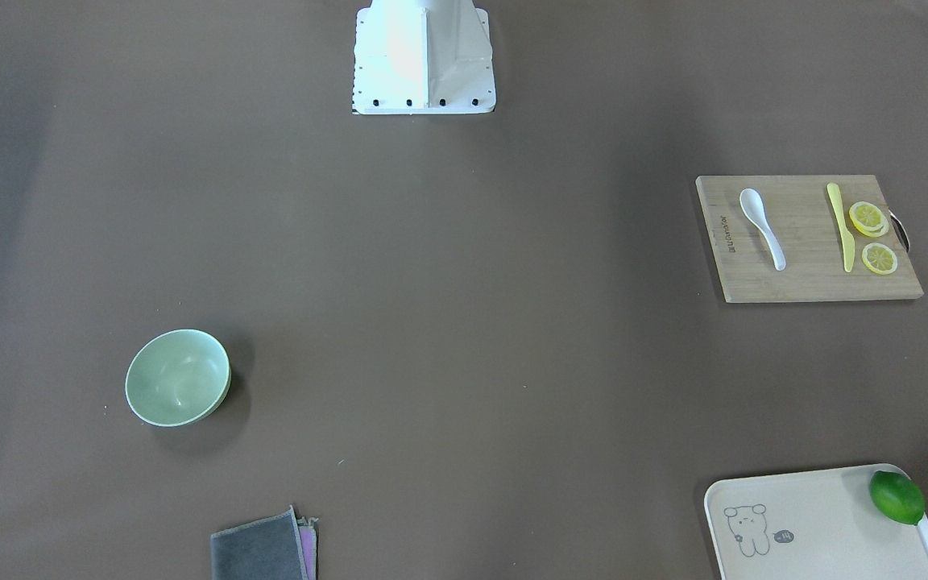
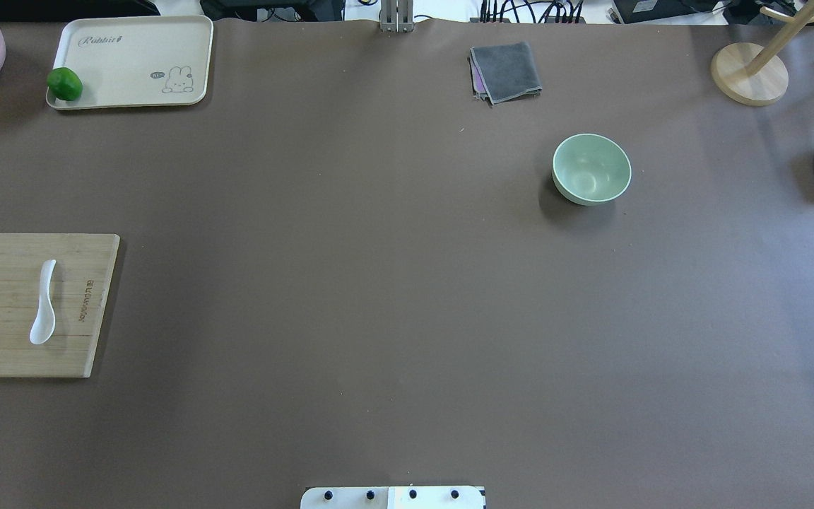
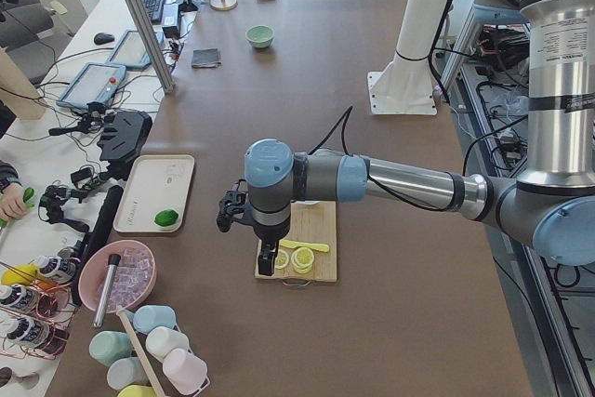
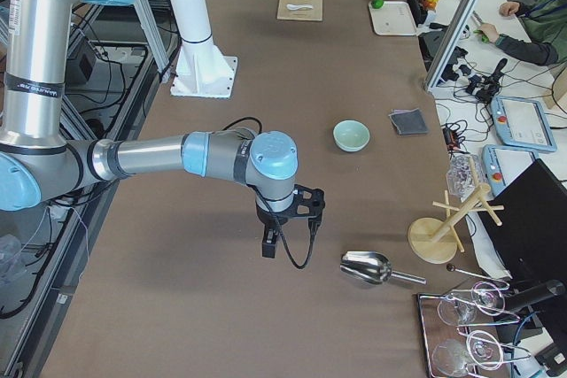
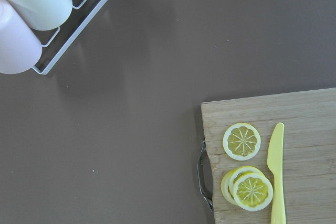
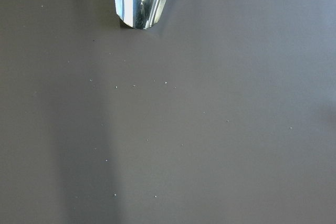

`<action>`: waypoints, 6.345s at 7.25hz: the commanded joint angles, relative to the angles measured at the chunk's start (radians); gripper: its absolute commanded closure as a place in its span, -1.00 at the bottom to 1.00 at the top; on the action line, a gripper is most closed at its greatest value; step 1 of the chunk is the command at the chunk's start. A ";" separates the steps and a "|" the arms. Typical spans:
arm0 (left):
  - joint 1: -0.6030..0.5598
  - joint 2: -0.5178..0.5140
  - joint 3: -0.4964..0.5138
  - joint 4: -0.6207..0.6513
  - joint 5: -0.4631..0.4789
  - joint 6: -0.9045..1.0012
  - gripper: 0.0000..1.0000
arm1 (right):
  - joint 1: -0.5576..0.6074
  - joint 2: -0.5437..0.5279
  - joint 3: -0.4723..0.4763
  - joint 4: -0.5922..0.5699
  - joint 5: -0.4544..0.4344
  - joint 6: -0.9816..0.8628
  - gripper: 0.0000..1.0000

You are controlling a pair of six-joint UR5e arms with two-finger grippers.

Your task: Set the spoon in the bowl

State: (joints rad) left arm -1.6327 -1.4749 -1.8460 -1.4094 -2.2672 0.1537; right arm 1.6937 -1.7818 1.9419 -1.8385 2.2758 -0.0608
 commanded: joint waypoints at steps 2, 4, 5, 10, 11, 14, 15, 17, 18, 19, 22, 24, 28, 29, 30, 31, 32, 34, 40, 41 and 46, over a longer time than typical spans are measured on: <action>0.001 0.025 -0.053 -0.002 -0.005 0.000 -0.97 | -0.002 0.005 0.002 0.001 0.011 0.001 -1.00; 0.004 0.009 -0.068 -0.003 -0.002 0.000 -0.97 | -0.002 0.016 0.029 0.001 0.013 0.004 -1.00; 0.004 -0.001 -0.105 -0.006 -0.006 -0.002 -0.97 | -0.002 0.016 0.073 0.004 0.011 0.009 -1.00; 0.007 -0.090 0.011 -0.337 -0.006 -0.006 -0.97 | -0.002 0.007 0.060 0.281 0.077 0.010 -1.00; 0.010 -0.090 0.024 -0.386 -0.006 -0.003 -0.97 | -0.002 0.004 0.045 0.344 0.076 0.003 -1.00; 0.042 -0.076 0.039 -0.453 -0.006 -0.006 -0.97 | -0.130 0.092 -0.010 0.450 0.067 0.278 -1.00; 0.063 -0.074 0.063 -0.465 -0.006 -0.011 -0.97 | -0.248 0.149 -0.017 0.452 -0.015 0.490 -1.00; 0.124 -0.076 0.060 -0.495 -0.006 -0.115 -0.97 | -0.463 0.276 -0.055 0.472 -0.134 0.796 -0.99; 0.155 -0.073 0.065 -0.555 -0.006 -0.179 -0.97 | -0.565 0.315 -0.102 0.566 -0.200 0.937 -0.96; 0.180 -0.073 0.067 -0.584 -0.006 -0.224 -0.97 | -0.670 0.364 -0.191 0.693 -0.291 1.087 -0.94; 0.194 -0.071 0.070 -0.586 -0.006 -0.226 -0.97 | -0.837 0.412 -0.313 0.873 -0.427 1.271 -0.73; 0.198 -0.071 0.070 -0.586 -0.006 -0.224 -0.97 | -0.893 0.414 -0.314 0.875 -0.502 1.328 -0.44; 0.200 -0.071 0.076 -0.586 -0.006 -0.224 -0.97 | -0.901 0.473 -0.366 0.875 -0.522 1.372 0.50; 0.200 -0.071 0.076 -0.586 -0.006 -0.224 -0.97 | -0.911 0.473 -0.377 0.875 -0.542 1.377 0.94; 0.200 -0.071 0.076 -0.586 -0.006 -0.224 -0.97 | -0.916 0.476 -0.376 0.874 -0.542 1.379 1.00; 0.203 -0.071 0.076 -0.586 -0.006 -0.224 -0.97 | -0.913 0.510 -0.360 0.861 -0.530 1.386 1.00; 0.206 -0.073 0.076 -0.586 -0.006 -0.226 -0.97 | -0.911 0.554 -0.319 0.779 -0.501 1.427 1.00; 0.215 -0.077 0.074 -0.588 -0.006 -0.244 -0.97 | -0.997 0.651 -0.154 0.491 -0.512 1.586 1.00; 0.290 -0.082 0.077 -0.657 -0.003 -0.368 -0.97 | -1.326 0.958 -0.277 0.217 -0.760 1.874 -0.45; 0.290 -0.082 0.077 -0.657 -0.005 -0.373 -0.97 | -1.309 0.963 -0.267 0.217 -0.768 1.862 -0.99; 0.434 0.007 0.065 -0.793 0.004 -0.986 -0.96 | -0.830 0.641 -0.008 0.220 -0.311 1.205 -1.00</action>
State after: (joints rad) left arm -1.2646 -1.5056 -1.7743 -2.1374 -2.2689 -0.6318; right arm 0.7246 -1.0281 1.8655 -1.6194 1.8163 1.3442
